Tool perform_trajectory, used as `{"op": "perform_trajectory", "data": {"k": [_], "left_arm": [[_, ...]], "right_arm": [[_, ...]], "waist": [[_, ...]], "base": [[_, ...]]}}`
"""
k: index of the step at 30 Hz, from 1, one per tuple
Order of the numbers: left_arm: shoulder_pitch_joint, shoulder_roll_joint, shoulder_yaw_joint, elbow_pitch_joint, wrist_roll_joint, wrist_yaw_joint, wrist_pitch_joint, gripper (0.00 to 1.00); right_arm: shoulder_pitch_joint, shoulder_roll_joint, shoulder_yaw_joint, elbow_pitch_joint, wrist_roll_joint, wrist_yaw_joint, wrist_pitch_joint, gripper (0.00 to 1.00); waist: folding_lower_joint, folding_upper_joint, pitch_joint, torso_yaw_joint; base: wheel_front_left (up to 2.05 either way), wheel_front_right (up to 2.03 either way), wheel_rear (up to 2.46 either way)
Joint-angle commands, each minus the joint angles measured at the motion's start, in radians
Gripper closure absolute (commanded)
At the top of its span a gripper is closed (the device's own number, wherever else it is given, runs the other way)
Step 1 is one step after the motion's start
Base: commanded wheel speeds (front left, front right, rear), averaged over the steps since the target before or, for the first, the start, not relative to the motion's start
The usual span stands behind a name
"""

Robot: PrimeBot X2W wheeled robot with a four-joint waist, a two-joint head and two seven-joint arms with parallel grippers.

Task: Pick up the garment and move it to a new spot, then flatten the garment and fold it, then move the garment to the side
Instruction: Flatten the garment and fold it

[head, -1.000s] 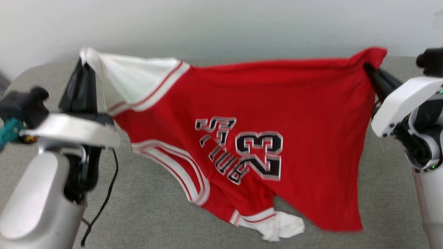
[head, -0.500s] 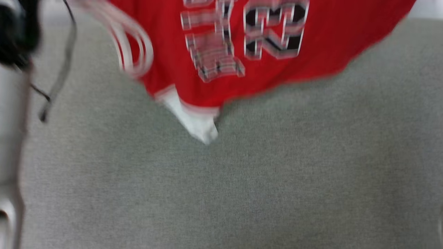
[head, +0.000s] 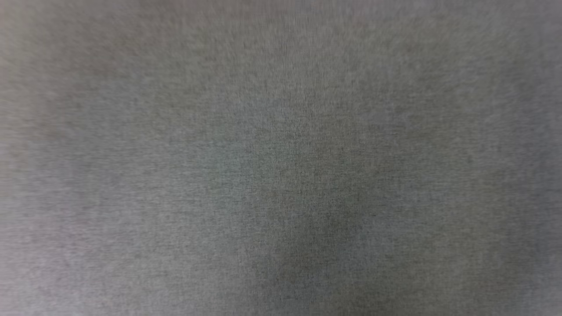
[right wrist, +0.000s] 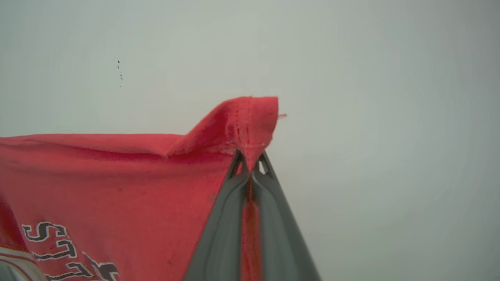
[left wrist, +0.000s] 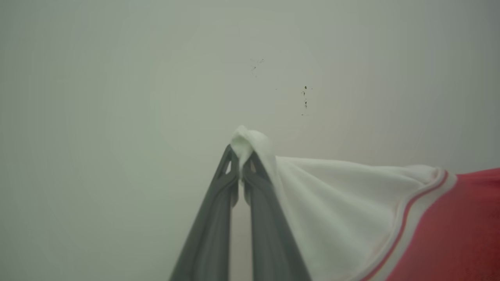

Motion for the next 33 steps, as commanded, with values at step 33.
{"op": "perform_trajectory", "data": {"k": [33], "left_arm": [[0.682, -0.147, -0.086, 0.325, -0.181, -0.089, -0.162, 1.00]], "right_arm": [[0.471, -0.053, 0.459, 0.471, 0.304, -0.001, -0.251, 1.00]], "waist": [[-0.0002, 0.0000, -0.261, 0.046]], "base": [[0.00, 0.00, 0.00]]}}
